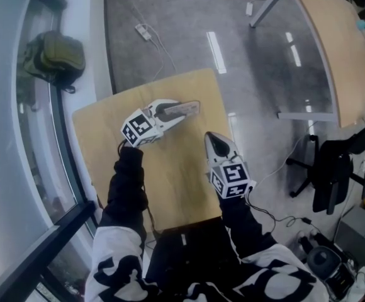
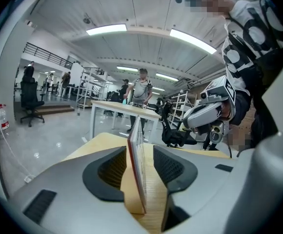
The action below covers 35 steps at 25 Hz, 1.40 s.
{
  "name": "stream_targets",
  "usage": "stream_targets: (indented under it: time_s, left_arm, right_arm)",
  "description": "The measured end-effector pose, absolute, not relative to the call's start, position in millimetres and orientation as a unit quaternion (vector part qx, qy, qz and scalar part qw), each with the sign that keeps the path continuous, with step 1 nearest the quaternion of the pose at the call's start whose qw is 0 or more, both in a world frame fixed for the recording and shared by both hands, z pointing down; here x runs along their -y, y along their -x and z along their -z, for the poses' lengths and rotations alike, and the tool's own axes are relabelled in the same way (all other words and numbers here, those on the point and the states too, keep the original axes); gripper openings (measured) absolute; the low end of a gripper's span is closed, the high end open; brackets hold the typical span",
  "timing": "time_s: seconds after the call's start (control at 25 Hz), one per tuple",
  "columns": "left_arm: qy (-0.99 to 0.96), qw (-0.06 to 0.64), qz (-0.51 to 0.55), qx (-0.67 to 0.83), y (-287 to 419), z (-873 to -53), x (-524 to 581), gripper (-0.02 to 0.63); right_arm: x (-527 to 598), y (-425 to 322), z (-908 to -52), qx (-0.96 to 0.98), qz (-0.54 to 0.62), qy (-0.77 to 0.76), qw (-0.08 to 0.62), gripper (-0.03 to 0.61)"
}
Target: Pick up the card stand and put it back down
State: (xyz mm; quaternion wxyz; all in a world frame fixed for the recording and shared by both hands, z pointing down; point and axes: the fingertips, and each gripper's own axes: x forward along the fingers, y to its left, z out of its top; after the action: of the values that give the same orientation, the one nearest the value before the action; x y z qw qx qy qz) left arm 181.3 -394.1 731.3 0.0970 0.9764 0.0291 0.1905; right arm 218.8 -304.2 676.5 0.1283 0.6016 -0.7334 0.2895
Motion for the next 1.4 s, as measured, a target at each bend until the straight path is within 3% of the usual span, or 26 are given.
stream_targets:
  time_s: [0.16, 0.36, 0.72, 1.12, 1.4]
  left_arm:
    - [-0.974, 0.104, -0.203, -0.002, -164.7, -732.6, 393.2, 0.242]
    - [-0.967, 0.122, -0.216, 0.055, -123.5, -733.1, 387.1, 0.288]
    - [-0.964, 0.140, -0.100, 0.203, -64.1, -668.4, 345.2, 0.288]
    - [-0.955, 0.115, -0.080, 0.260, -40.2, -581.8, 245.8, 0.259]
    - [-0.941, 0.094, -0.056, 0.322, -2.7, -526.2, 193.5, 0.158]
  right_arm:
    - [300.4, -207.6, -664.3, 0.741, -0.280, -0.597, 0.124, 0.021]
    - [289.3, -182.2, -647.0, 0.754, -0.265, -0.589, 0.121, 0.021]
    - [246.0, -141.2, -608.3, 0.771, -0.242, -0.578, 0.113, 0.021]
    - [188.6, -94.9, -543.3, 0.804, -0.180, -0.560, 0.089, 0.021]
    - [145.8, -79.8, -499.2, 0.803, -0.131, -0.577, 0.076, 0.021]
